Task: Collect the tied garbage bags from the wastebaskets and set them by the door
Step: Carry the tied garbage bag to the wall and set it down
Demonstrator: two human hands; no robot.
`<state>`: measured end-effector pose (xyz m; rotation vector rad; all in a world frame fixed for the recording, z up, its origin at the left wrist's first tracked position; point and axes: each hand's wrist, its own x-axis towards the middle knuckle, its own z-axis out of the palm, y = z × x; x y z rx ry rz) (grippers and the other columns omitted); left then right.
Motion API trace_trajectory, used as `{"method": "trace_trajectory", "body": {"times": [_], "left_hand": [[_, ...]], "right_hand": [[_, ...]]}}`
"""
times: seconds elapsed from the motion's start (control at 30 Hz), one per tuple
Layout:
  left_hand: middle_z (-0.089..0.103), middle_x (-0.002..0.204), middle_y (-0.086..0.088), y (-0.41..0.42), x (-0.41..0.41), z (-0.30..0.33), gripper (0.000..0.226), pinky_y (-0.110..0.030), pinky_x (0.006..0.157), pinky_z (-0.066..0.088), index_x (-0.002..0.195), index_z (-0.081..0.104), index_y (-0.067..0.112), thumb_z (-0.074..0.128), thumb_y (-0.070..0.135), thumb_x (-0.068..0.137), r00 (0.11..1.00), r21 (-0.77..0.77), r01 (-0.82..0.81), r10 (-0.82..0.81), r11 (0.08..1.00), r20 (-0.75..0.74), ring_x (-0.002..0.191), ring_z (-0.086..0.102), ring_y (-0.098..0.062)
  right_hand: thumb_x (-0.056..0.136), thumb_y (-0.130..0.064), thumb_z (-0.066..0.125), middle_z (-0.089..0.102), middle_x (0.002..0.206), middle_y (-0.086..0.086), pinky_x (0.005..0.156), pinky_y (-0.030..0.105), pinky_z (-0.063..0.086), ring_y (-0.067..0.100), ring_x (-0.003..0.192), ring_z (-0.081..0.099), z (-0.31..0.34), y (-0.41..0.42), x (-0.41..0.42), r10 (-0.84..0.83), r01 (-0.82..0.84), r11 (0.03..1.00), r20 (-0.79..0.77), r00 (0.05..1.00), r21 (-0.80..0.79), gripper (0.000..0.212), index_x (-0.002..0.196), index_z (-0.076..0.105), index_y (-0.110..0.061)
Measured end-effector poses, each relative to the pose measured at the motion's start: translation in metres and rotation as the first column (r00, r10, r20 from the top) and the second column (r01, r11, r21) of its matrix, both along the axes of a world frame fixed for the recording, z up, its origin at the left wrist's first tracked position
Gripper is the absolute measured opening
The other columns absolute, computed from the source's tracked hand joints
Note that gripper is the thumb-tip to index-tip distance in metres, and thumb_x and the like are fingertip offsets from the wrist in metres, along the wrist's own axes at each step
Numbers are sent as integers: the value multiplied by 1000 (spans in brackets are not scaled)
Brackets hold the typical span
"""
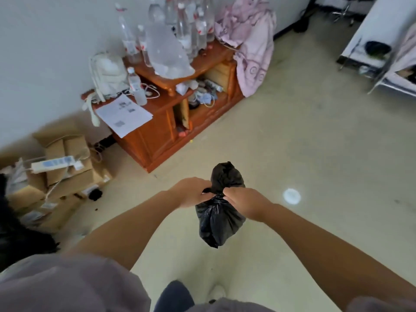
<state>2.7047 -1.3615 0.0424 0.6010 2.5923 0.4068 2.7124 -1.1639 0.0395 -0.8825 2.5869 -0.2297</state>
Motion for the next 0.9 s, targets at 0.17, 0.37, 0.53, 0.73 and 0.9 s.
{"method": "trace_trajectory", "body": {"times": [0.17, 0.37, 0.53, 0.73, 0.9], "left_hand": [[50, 78, 0, 85, -103, 14, 19, -31, 63, 32, 84, 44, 19, 41, 32, 98, 988, 6, 150, -149, 989, -48, 73, 47, -22], [51, 80, 1, 160, -224, 23, 19, -32, 65, 35, 85, 46, 18, 41, 31, 98, 943, 18, 323, -320, 946, -91, 74, 47, -21], [62, 93, -9, 203, -334, 31, 25, -36, 71, 40, 97, 54, 10, 41, 32, 98, 884, -22, 455, -455, 890, -109, 80, 53, -25], [61, 89, -13, 261, -451, 30, 21, -36, 67, 39, 84, 45, 14, 44, 31, 96, 822, -12, 560, -557, 829, -116, 77, 54, -28], [63, 92, -13, 324, -554, 18, 20, -35, 67, 39, 85, 48, 14, 46, 31, 95, 811, -29, 572, -571, 819, -131, 82, 57, -31]], "right_hand": [[102, -19, 31, 42, 83, -1, 62, 34, 35, 19, 70, 42, 10, 81, -81, -115, 125, 988, -100, 988, 93, 13, 88, 33, -17], [101, -29, 30, 60, 106, 6, 76, 38, 47, 28, 93, 59, 11, 155, -182, -281, 292, 952, -119, 952, 89, 25, 110, 46, -13], [102, -29, 28, 59, 109, 6, 74, 31, 41, 26, 97, 58, 20, 194, -265, -384, 396, 914, -127, 914, 89, 27, 111, 46, -12], [102, -29, 27, 58, 101, 8, 76, 40, 48, 28, 89, 59, 24, 240, -357, -505, 509, 860, -83, 859, 42, 27, 104, 45, -10], [102, -29, 29, 58, 98, 10, 73, 40, 45, 29, 86, 58, 19, 296, -449, -544, 548, 835, -77, 836, 47, 25, 100, 44, -9]]}}
